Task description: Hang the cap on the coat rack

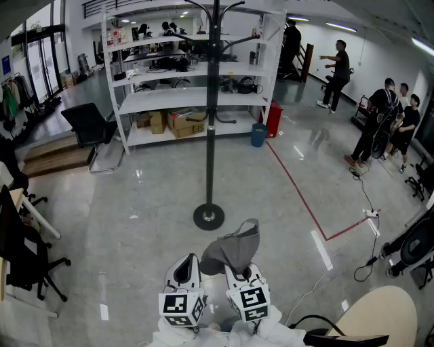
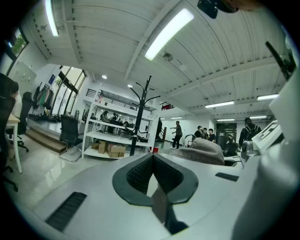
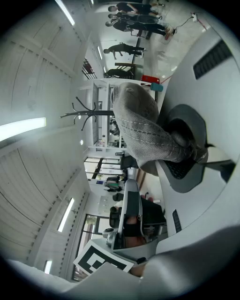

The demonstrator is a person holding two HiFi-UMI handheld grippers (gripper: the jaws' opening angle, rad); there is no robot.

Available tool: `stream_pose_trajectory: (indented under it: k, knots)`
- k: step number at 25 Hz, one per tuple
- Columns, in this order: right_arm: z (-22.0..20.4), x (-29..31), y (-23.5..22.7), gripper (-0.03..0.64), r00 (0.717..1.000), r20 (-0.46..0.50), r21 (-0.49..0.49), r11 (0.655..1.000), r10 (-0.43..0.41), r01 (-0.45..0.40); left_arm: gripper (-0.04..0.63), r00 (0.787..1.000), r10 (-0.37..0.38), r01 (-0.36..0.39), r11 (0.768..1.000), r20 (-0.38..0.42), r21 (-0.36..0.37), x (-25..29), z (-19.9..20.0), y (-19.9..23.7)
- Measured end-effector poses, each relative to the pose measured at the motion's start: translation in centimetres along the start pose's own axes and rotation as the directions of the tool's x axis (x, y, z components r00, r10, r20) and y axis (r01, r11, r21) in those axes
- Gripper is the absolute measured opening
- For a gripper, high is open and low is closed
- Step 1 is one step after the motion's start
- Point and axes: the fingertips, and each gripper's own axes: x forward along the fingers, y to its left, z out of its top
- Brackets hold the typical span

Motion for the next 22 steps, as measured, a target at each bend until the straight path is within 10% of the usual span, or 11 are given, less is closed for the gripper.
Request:
stream_pose_trajectory:
  k: [22]
  knots:
    - [1.0, 5.9, -0.8, 0.026, 1.0, 0.005, 0.012, 1.0, 0.022, -0.022, -0.006, 0.999, 0.008, -0.008, 1.0, -0.032, -0.006, 4.1, -0.4, 3.5]
